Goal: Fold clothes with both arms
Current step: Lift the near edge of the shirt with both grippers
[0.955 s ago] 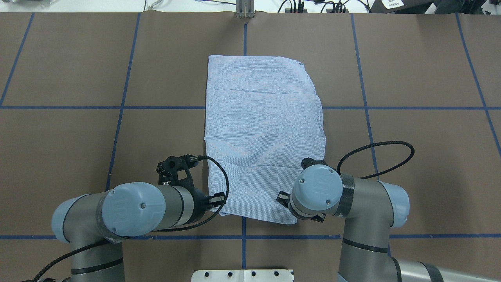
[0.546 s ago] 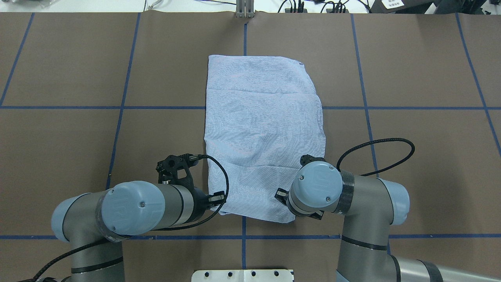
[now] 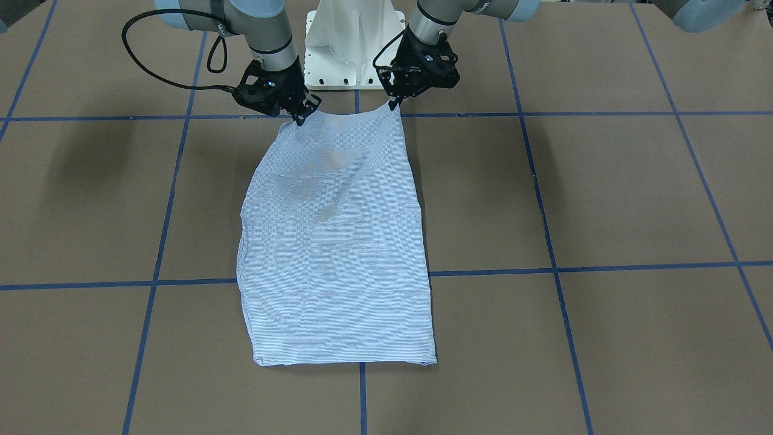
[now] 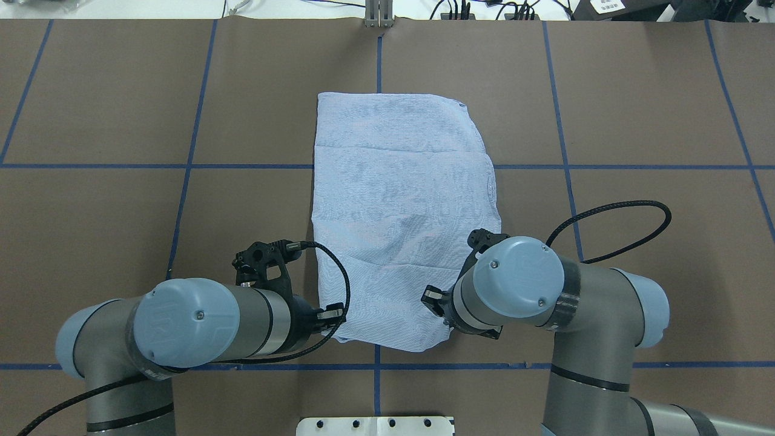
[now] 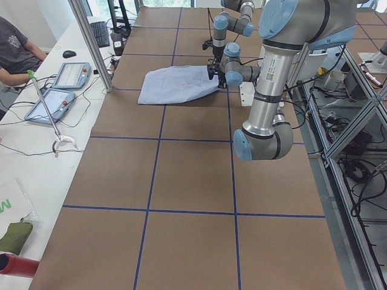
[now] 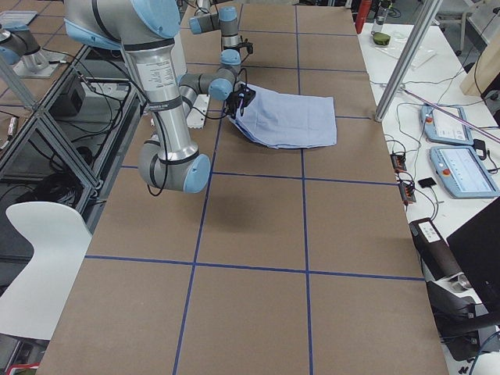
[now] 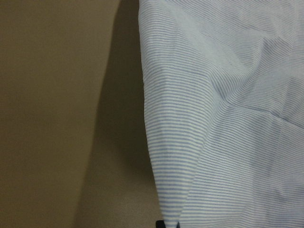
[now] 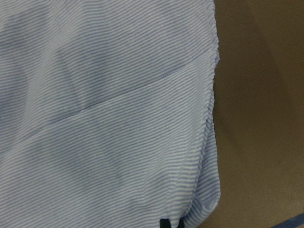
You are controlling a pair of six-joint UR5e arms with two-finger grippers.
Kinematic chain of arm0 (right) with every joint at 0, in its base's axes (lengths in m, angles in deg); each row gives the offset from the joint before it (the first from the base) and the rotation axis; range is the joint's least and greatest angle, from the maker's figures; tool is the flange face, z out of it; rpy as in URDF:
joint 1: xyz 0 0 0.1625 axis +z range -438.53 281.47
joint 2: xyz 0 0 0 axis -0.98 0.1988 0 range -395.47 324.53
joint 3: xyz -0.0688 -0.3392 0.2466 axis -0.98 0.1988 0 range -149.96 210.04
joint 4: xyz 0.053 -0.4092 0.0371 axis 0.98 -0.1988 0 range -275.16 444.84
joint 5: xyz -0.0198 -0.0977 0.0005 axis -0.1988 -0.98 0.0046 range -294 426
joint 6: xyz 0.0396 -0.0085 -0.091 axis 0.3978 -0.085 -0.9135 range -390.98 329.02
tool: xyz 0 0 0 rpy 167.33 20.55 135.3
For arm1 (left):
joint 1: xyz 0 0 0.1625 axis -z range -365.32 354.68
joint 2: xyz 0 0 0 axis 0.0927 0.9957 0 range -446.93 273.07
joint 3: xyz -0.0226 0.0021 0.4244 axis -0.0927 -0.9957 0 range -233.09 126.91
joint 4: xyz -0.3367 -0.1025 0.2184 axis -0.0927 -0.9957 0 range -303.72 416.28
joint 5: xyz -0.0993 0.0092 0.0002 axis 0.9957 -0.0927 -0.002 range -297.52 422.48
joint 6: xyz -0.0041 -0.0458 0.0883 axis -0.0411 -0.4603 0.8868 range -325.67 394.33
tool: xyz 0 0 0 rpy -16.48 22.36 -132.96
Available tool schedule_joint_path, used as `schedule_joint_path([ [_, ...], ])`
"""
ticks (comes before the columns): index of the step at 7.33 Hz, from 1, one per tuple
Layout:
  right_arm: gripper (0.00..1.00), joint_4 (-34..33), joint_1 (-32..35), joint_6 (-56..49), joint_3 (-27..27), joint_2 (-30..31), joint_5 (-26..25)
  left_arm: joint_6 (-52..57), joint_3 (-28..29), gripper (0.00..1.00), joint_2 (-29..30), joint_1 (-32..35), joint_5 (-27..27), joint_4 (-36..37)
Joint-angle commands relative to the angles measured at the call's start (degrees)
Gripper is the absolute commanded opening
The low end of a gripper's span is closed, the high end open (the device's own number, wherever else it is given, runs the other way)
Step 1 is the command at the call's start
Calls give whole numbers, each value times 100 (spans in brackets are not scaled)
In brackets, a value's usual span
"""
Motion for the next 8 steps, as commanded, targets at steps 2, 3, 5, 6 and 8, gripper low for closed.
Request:
schedule_joint_path([
  [2,0,-50,5,-17,-1007,411,660,-16,-841,0,9,-200,171,1160],
  [3,0,-50,-3,-17,-1245,526,923,-16,-1044,0,18,-349,180,1556],
  [5,0,-50,-30,-17,-1370,527,1652,-16,-1351,0,27,-491,451,1979],
  [6,0,-50,-47,-17,-1396,527,1855,-16,-1649,0,36,-665,540,2286],
  [8,0,-41,83,-17,-1484,527,2216,-16,-1889,0,53,-737,558,2395],
])
